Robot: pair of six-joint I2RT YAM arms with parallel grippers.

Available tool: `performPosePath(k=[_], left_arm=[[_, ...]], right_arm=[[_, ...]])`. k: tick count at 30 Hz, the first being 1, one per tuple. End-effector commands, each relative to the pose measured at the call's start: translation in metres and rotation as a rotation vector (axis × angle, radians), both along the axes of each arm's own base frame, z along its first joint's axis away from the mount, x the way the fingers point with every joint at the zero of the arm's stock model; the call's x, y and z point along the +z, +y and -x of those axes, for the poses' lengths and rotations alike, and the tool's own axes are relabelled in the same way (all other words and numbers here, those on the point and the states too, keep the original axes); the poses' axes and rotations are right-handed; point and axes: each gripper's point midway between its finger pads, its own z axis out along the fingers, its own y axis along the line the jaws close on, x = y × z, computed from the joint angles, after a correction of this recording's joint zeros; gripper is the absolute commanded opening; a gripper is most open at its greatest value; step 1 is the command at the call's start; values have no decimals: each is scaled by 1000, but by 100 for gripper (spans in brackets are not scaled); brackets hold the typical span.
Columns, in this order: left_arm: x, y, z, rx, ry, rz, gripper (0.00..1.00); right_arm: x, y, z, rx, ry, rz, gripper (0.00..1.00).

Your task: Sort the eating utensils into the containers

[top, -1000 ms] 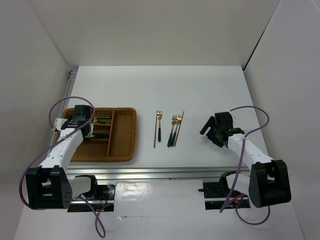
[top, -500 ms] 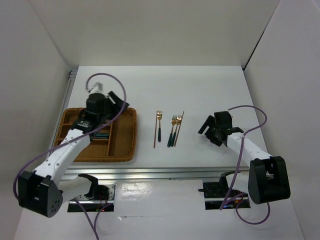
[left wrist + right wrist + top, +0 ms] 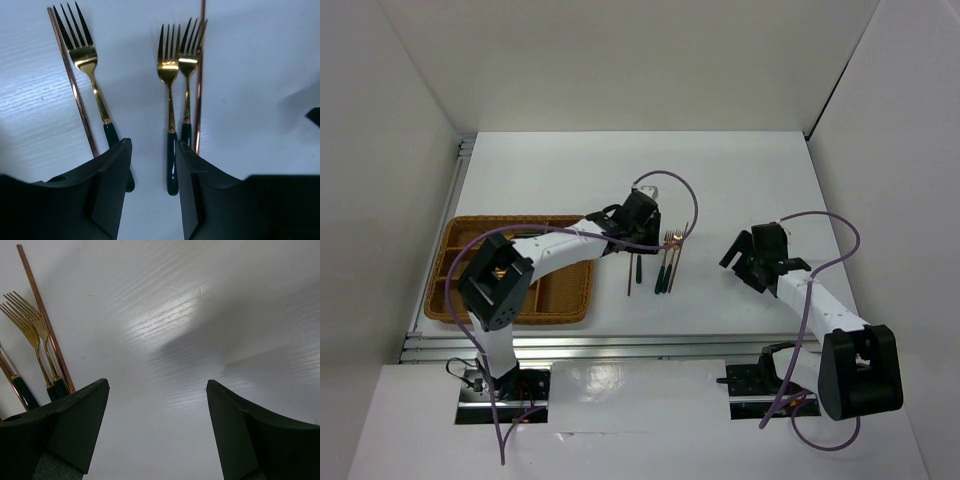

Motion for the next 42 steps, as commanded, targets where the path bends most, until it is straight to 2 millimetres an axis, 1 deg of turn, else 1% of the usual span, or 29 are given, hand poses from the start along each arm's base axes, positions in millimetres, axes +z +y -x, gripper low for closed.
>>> performPosePath(k=[1, 2, 3, 4, 5, 7, 8, 10, 13, 14, 16, 17, 18, 20, 22, 23, 24, 26, 27, 28, 32, 33, 36, 37, 38, 39, 40, 41, 42], left_arm=[[-3, 4, -12, 49, -28, -93, 53], [-15, 8, -10, 54, -9, -123, 53], [-21, 10, -8, 61, 11, -134, 52], [-25, 11, -9, 80, 15, -140, 52], [-23, 8, -6, 71, 17, -142, 50], [-37, 12, -5, 84, 40, -171, 49], [-37, 12, -5, 84, 40, -171, 49], [-49, 14, -3, 89, 66, -190, 49], [-54, 14, -2, 89, 75, -199, 48], [-60, 15, -1, 88, 84, -209, 48], [-62, 13, -3, 88, 85, -210, 48], [-69, 15, -1, 87, 100, -225, 48], [-66, 13, -3, 87, 94, -219, 48], [-75, 14, -2, 86, 109, -234, 47], [-72, 12, -4, 87, 102, -228, 46], [-79, 13, 0, 80, 123, -237, 44], [-80, 12, -2, 80, 123, -237, 44], [-83, 12, -2, 79, 133, -247, 40], [-89, 15, 2, 78, 151, -265, 39], [-87, 13, 0, 78, 145, -259, 38], [-92, 16, 0, 90, 164, -284, 31], [-97, 18, 3, 90, 177, -298, 29], [-97, 18, 3, 90, 177, -298, 21], [-92, 18, 3, 90, 165, -285, 19], [-95, 17, 4, 85, 169, -278, 17], [-81, 11, 0, 81, 138, -234, 17], [-75, 11, 0, 82, 122, -217, 17], [-73, 17, 0, 100, 119, -205, 17], [-65, 18, -2, 103, 109, -179, 17]], right_arm=[[3, -10, 1, -24, -15, 39, 86], [3, -10, 1, -24, -15, 39, 86], [3, -10, 1, -24, -15, 39, 86], [3, -10, 1, -24, -15, 39, 86], [3, -10, 1, -24, -15, 39, 86], [0, -11, 1, -24, -6, 40, 86], [2, -10, -1, -24, -15, 39, 86], [-1, -9, 0, -18, -5, 33, 86], [-3, -9, 1, -18, 4, 34, 86], [-3, -9, 1, -18, 4, 34, 86], [-3, -9, 1, -18, 4, 34, 86], [-3, -9, 1, -18, 4, 34, 86], [-3, -9, 1, -18, 4, 34, 86], [-3, -9, 1, -18, 4, 34, 86], [-3, -9, 1, -18, 4, 34, 86], [-3, -9, 1, -18, 4, 34, 86], [-3, -9, 1, -18, 4, 34, 86], [-4, -9, -1, -18, 4, 34, 86], [-4, -9, -1, -18, 4, 34, 86], [-4, -9, -1, -18, 4, 34, 86], [-4, -9, -1, -18, 4, 34, 86], [-4, -9, -1, -18, 4, 34, 86], [-4, -9, -1, -18, 4, 34, 86], [-4, -9, -1, -18, 4, 34, 86], [-4, -9, -1, -18, 4, 34, 86], [-4, -9, -1, -18, 4, 34, 86], [-4, -9, -1, -18, 4, 34, 86], [-4, -9, -1, -18, 4, 34, 86], [-1, -8, -3, -18, -5, 33, 86]])
